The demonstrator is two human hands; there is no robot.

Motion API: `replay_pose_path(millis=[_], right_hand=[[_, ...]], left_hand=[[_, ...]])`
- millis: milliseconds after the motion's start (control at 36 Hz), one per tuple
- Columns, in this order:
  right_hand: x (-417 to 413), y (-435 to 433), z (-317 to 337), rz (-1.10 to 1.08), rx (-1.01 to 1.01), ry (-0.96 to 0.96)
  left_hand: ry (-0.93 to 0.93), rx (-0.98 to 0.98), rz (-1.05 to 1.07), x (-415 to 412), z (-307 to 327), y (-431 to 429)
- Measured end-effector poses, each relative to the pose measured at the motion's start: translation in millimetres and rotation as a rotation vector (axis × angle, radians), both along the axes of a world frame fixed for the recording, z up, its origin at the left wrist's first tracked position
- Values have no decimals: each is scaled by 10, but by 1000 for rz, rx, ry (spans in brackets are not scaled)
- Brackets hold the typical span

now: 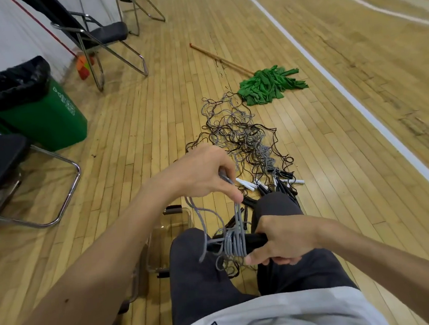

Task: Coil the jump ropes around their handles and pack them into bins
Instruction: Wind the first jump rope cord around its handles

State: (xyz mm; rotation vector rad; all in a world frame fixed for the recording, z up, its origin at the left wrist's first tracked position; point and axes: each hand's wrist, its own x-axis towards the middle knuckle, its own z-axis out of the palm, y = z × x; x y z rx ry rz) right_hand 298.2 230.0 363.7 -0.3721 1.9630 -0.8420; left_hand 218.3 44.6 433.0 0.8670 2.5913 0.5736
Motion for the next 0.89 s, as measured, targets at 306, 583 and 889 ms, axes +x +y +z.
replay_pose_path(millis=[306,583,889], right_hand=[[144,36,215,176,-24,125],[158,112,342,233,11,262],[19,278,404,-93,-382,188]], left_hand=[[-381,135,54,-119,-258,28],[-464,132,87,-57,-489,52],[-742,504,432,197,-802,-73]])
